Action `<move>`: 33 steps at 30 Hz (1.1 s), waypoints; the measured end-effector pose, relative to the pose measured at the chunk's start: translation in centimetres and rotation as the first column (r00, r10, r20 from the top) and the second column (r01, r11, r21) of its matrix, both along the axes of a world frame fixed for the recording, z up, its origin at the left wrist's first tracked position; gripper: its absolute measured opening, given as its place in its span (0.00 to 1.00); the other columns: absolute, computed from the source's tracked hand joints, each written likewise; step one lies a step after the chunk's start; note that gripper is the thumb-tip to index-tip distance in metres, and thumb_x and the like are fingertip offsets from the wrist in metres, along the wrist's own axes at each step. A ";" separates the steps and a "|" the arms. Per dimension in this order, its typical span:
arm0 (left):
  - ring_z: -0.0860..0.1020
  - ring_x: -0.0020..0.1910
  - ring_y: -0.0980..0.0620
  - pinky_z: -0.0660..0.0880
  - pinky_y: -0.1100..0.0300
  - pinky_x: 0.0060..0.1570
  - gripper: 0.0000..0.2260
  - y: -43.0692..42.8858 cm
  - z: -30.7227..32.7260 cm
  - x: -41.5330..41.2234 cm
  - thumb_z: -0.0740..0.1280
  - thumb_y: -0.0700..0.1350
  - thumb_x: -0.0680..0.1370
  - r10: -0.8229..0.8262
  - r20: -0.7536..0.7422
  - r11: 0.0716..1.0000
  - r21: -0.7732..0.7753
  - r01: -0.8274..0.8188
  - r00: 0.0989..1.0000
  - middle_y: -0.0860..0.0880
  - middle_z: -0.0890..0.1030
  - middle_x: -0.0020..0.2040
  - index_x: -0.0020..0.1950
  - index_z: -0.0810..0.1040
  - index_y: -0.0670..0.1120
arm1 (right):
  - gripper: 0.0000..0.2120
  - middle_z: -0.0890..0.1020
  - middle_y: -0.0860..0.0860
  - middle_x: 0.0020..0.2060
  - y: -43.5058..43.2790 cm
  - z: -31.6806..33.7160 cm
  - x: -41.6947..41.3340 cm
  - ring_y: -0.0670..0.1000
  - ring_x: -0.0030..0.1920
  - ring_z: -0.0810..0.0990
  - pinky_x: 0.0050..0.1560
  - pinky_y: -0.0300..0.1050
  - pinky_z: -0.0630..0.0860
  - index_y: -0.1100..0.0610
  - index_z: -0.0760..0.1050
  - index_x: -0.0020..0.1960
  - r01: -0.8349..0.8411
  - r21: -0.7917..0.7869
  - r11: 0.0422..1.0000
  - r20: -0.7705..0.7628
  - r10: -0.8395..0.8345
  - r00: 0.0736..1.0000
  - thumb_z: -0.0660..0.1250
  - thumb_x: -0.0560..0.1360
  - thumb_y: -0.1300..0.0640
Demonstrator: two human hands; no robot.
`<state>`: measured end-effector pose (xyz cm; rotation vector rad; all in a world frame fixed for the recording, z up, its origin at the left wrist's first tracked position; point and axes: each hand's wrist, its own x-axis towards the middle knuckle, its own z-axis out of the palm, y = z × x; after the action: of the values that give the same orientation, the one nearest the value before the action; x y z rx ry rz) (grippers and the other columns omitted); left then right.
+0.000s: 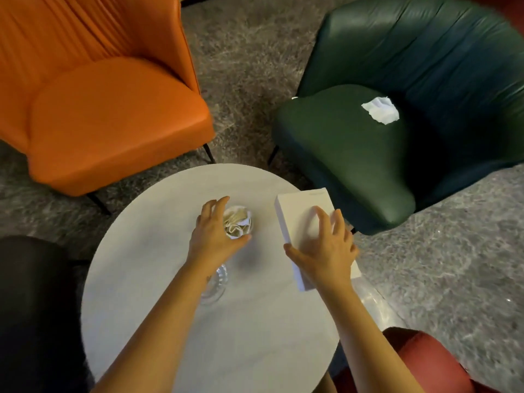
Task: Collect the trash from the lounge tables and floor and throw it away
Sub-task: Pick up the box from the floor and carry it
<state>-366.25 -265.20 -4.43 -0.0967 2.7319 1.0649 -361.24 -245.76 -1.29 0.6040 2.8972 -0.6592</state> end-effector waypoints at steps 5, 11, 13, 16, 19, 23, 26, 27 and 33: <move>0.66 0.64 0.41 0.68 0.49 0.60 0.42 3.1 -4.2 -1.6 0.77 0.50 0.65 0.135 0.145 0.978 -0.179 -0.108 0.980 0.45 0.62 0.70 0.73 0.58 0.51 | 0.43 0.51 0.54 0.75 4.9 -4.0 -4.2 0.59 0.71 0.56 0.66 0.57 0.56 0.46 0.53 0.72 -0.190 -0.011 0.982 0.018 0.190 0.982 0.71 0.64 0.38; 0.73 0.56 0.39 0.73 0.48 0.55 0.33 8.1 -4.2 -3.1 0.77 0.42 0.64 0.331 0.032 0.928 -0.192 -0.319 0.943 0.42 0.69 0.60 0.66 0.69 0.48 | 0.44 0.52 0.53 0.75 13.3 -5.8 -8.8 0.59 0.71 0.56 0.65 0.59 0.57 0.45 0.53 0.72 -0.290 -0.033 0.956 0.031 0.291 0.956 0.71 0.63 0.37; 0.72 0.56 0.40 0.73 0.49 0.55 0.34 10.9 -2.6 -4.7 0.77 0.43 0.64 0.317 0.006 0.930 -0.200 -0.309 0.948 0.42 0.69 0.61 0.67 0.68 0.49 | 0.44 0.53 0.54 0.74 16.0 -5.2 -9.9 0.60 0.70 0.58 0.64 0.59 0.59 0.46 0.54 0.72 -0.286 -0.019 0.958 0.025 0.287 0.958 0.71 0.63 0.37; 0.72 0.57 0.41 0.72 0.49 0.54 0.33 16.9 0.6 -8.5 0.75 0.46 0.66 0.221 -0.018 0.956 -0.193 -0.220 0.975 0.43 0.69 0.61 0.68 0.66 0.50 | 0.43 0.55 0.55 0.74 21.2 -3.2 -11.5 0.59 0.69 0.60 0.62 0.57 0.60 0.46 0.56 0.71 -0.222 -0.014 0.975 -0.022 0.221 0.975 0.71 0.62 0.39; 0.71 0.58 0.41 0.71 0.50 0.51 0.32 22.8 3.9 -12.5 0.75 0.47 0.67 0.115 -0.076 0.977 -0.171 -0.126 0.991 0.44 0.69 0.61 0.68 0.65 0.51 | 0.42 0.55 0.54 0.73 26.3 -1.0 -13.1 0.59 0.68 0.60 0.62 0.56 0.58 0.46 0.57 0.70 -0.126 -0.004 0.992 -0.065 0.125 0.990 0.71 0.62 0.39; 0.72 0.57 0.40 0.72 0.47 0.52 0.31 28.4 6.7 -16.3 0.73 0.48 0.68 0.027 -0.113 0.988 -0.146 -0.044 0.993 0.44 0.68 0.62 0.68 0.65 0.51 | 0.40 0.58 0.54 0.71 32.8 1.3 -14.8 0.61 0.65 0.62 0.61 0.58 0.61 0.47 0.59 0.68 0.021 0.035 0.999 -0.102 -0.017 0.995 0.72 0.62 0.41; 0.72 0.56 0.39 0.73 0.46 0.52 0.30 31.6 7.7 -18.1 0.73 0.48 0.68 -0.025 -0.116 0.988 -0.156 0.007 0.993 0.44 0.68 0.61 0.67 0.65 0.52 | 0.40 0.58 0.54 0.71 36.8 2.2 -15.5 0.61 0.65 0.62 0.60 0.59 0.61 0.48 0.60 0.68 0.118 0.047 0.992 -0.105 -0.113 0.988 0.73 0.62 0.42; 0.72 0.56 0.40 0.72 0.47 0.51 0.30 32.6 8.0 -18.7 0.73 0.48 0.68 -0.038 -0.115 0.987 -0.157 0.020 0.993 0.44 0.68 0.61 0.67 0.65 0.52 | 0.40 0.58 0.55 0.71 37.8 2.4 -15.7 0.61 0.65 0.62 0.61 0.59 0.61 0.49 0.60 0.68 0.140 0.050 0.989 -0.106 -0.134 0.985 0.73 0.62 0.42; 0.71 0.58 0.41 0.70 0.50 0.50 0.31 39.1 8.9 -24.0 0.73 0.49 0.68 -0.140 -0.099 0.979 -0.161 0.123 0.985 0.45 0.67 0.62 0.68 0.64 0.52 | 0.41 0.57 0.55 0.72 42.4 2.9 -18.2 0.62 0.66 0.61 0.61 0.59 0.61 0.49 0.59 0.70 0.188 0.054 0.981 -0.115 -0.181 0.977 0.72 0.63 0.41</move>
<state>-390.20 -226.15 4.49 0.1220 2.8695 0.8470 -379.48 -203.35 1.62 0.8809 2.9987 -0.6414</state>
